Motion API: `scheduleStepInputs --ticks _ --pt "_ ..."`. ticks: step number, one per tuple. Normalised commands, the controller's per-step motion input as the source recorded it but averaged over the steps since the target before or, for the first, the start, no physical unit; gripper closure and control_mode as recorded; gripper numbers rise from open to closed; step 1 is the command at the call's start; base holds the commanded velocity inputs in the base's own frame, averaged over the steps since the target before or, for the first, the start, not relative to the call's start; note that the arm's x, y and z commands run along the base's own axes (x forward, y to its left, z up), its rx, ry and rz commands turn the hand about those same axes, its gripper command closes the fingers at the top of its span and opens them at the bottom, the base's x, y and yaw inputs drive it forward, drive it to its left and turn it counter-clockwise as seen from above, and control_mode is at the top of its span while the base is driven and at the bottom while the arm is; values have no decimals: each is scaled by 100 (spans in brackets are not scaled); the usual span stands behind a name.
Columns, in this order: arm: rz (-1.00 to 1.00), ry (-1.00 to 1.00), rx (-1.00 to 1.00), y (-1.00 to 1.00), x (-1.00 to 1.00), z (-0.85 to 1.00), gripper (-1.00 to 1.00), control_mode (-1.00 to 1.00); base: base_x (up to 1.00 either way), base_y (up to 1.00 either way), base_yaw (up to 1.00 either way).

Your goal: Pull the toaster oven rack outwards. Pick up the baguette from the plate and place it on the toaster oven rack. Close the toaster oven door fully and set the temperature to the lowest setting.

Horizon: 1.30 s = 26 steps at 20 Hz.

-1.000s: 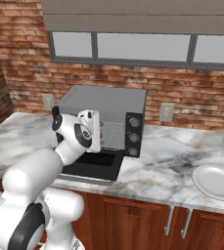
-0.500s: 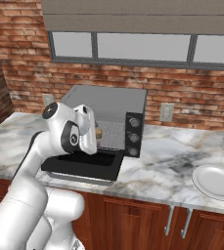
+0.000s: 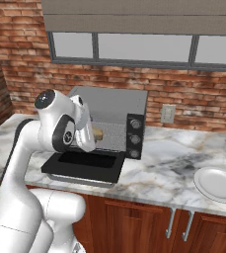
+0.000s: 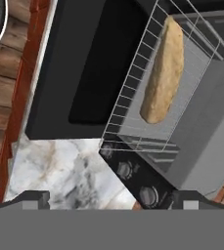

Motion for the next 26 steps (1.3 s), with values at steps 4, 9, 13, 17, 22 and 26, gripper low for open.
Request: scheduleStepInputs --ticks 4,9,13,17,22,26 --pt "-3 -1 0 23 -2 0 -100 -100 0 0 0" --pt "-57 -6 15 14 0 0 -100 -100 0 0 0" --pt "-82 -21 26 3 0 0 -100 -100 0 0 0" --pt "-84 -24 33 0 0 0 -100 -100 0 0 0" --pt "-74 -23 48 0 -7 0 -100 -100 0 0 0" --pt "-72 -26 53 0 -10 0 -100 -100 0 0 0"
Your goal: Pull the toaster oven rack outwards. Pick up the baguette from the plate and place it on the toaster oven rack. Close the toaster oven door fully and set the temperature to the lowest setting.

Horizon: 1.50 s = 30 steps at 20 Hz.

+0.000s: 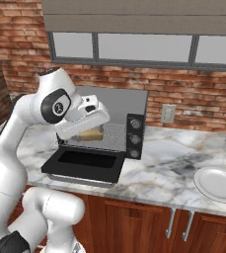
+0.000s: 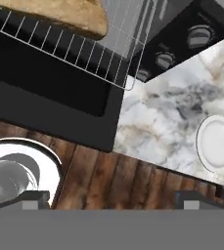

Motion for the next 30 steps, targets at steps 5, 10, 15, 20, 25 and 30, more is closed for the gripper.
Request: scheduleStepInputs --ticks 5,10,15,20,25,30 --pt "-66 -28 47 0 -22 -6 -100 -100 0 0 0" --pt "-45 -17 18 21 -10 -25 -100 -100 0 0 0" --pt "-9 6 2 27 0 -18 -100 -100 0 0 0" --pt "0 7 0 12 0 -21 -100 -100 0 0 0" --pt "0 2 0 11 3 -37 -100 -100 0 0 0" --pt "1 0 0 11 9 -33 -100 -100 0 0 0"
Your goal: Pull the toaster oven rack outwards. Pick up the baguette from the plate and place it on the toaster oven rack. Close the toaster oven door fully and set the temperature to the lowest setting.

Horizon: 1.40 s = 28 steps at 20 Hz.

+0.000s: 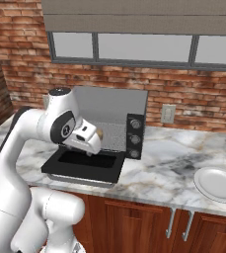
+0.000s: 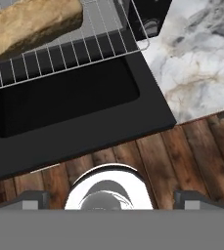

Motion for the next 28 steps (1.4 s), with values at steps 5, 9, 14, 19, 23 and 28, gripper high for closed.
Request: scheduleStepInputs --ticks 5,9,14,19,23,28 --pt "2 0 0 15 12 -23 -100 -100 0 0 0" --pt "1 -1 0 18 34 -16 -100 -100 0 0 0" --pt "0 0 0 7 35 -16 -100 -100 0 0 0" --pt "4 0 0 1 41 -17 -100 -100 0 0 0" --pt "14 3 0 0 35 -17 -100 -100 0 0 0" --pt "14 4 0 0 14 -15 -100 -100 0 0 0"
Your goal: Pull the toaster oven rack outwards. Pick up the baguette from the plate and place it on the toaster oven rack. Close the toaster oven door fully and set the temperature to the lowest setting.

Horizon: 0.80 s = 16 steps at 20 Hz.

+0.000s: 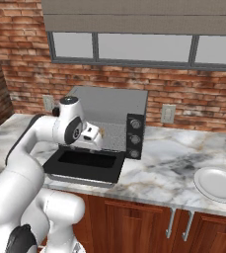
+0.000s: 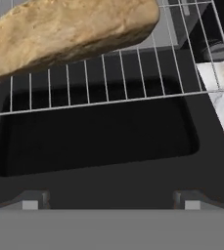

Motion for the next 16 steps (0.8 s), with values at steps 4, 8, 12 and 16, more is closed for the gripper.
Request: scheduleStepInputs --ticks 4,8,12,16 --pt "2 0 0 2 0 -21 -100 -100 0 0 0" --pt "0 -3 0 0 0 -31 -100 -100 0 0 0" --pt "0 -5 0 0 0 -39 -100 -100 0 0 0" --pt "0 -11 0 0 10 -32 -100 -100 0 0 0"
